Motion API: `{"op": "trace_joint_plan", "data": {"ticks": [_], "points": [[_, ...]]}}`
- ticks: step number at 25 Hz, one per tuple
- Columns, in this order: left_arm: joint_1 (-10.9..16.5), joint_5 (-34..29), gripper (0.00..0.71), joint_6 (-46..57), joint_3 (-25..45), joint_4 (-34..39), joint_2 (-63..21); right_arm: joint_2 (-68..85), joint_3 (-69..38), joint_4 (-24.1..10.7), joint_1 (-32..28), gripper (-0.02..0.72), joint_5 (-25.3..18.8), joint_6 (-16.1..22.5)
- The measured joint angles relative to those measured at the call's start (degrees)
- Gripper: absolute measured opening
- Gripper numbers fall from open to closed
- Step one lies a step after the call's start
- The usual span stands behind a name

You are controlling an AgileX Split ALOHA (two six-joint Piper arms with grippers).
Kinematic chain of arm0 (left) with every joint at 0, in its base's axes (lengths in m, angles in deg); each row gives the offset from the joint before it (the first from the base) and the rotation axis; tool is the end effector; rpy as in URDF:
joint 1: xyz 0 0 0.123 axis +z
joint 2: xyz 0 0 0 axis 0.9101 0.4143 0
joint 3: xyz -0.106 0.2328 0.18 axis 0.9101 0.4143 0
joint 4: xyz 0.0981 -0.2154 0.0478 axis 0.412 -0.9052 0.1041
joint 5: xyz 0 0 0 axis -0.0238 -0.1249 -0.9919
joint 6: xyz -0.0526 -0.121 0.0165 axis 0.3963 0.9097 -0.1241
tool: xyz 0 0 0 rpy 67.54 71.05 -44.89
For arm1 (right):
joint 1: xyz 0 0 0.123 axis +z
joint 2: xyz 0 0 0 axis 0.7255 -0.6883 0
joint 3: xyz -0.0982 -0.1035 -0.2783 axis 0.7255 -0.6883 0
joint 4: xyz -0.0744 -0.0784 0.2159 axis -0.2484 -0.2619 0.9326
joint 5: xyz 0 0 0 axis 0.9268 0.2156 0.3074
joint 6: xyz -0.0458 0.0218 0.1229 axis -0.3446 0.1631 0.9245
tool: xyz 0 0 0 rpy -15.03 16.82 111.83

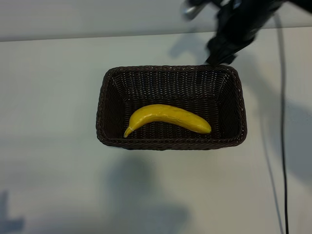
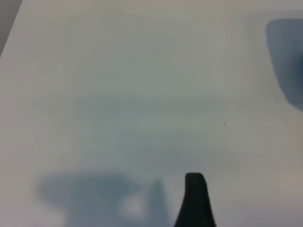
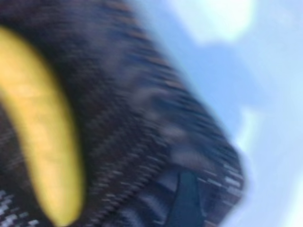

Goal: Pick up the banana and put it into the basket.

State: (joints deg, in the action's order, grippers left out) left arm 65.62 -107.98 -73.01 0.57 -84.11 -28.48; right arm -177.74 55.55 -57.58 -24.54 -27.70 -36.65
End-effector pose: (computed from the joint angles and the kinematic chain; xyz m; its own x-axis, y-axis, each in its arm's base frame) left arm -0.0049 0.0034 0.2531 -0.4445 -0.0035 -0.8958 -0.0258 0.9996 0.0089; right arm 0.3985 0.1623 0.2637 -0.6184 -0.6710 -0.4090 -0.6742 0.7204 -0.1625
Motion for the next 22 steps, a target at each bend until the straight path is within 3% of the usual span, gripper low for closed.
{"op": "trace_joint_plan", "data": {"ticks": [6,10,16,22], "points": [[0.0,0.0,0.574,-0.04,0.0,0.0,0.0,0.0,0.0,-0.04,-11.13,0.607,-0.97,12.81],[0.0,0.0,0.574,-0.04,0.0,0.0,0.0,0.0,0.0,-0.11,-17.21,0.607,-4.71,19.11],[0.0,0.0,0.574,-0.04,0.0,0.0,0.0,0.0,0.0,0.01,-22.0,0.606,-15.22,19.82],[0.0,0.0,0.574,-0.06,0.0,0.0,0.0,0.0,0.0,-0.82,-22.9,0.606,-16.63,22.09]]}}
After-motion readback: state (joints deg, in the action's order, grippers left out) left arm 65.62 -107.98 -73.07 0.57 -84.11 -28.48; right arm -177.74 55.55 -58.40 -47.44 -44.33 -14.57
